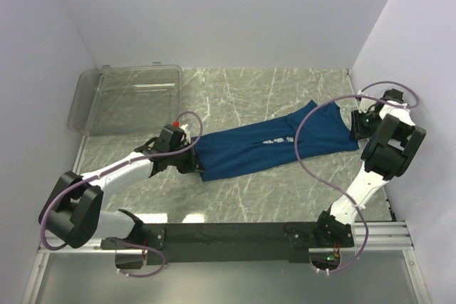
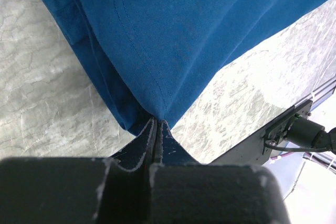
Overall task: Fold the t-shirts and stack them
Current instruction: Fold the tshirt
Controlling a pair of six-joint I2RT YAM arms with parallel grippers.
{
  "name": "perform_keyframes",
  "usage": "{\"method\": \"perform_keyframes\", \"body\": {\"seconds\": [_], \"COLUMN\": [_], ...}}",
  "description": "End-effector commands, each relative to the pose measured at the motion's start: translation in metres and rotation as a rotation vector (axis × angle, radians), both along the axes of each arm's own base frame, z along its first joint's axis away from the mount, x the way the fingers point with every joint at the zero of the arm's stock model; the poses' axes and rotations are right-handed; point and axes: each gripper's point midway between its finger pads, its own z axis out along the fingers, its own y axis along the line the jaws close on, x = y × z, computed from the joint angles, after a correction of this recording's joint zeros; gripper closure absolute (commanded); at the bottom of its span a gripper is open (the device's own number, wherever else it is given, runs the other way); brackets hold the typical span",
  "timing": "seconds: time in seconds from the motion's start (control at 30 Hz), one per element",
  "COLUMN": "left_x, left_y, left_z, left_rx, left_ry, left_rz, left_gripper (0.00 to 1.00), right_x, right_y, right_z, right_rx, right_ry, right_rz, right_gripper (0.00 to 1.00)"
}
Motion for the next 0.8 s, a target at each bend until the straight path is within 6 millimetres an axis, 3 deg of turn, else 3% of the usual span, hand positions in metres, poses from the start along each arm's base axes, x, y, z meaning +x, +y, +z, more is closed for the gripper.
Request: {"method": "perform_keyframes", "body": {"seconds": [0.0,0.2,0.37,0.47,0.77], "left_x": [0.001,-0.001,-0.001,-0.002,-0.017], "left_y": [-0.006,-0.006,-0.004,-0.003,0.003], "left_z": [0.007,0.008,0.008,0.009,0.010], "left_rx": [-0.035,-0.042,-0.041,-0.041,-0.042], "left_ry": [-0.022,-0.024,-0.027,-0.030,-0.014], "left_rz": [-0.021,-0.012,-0.007,-0.005,-0.010], "left_gripper": [1.00,1.00,1.00,1.00,1.00], "right_x": [0.007,0.001,-0.001,-0.001,-0.001], "right_y": [0.008,0.011,0.011,0.009,-0.015], "right_z": [0.002,-0.004,0.004,0.012,0.033], "right_rx": [0.022,0.024,0.001,-0.013,-0.095], "right_ry": [-0.003,0.018,-0.003,-0.018,-0.067], "right_rz": [0.020,0.036,0.051,0.052,0.006], "right_gripper": [0.62,0.69,0.93,0.99,1.00]}}
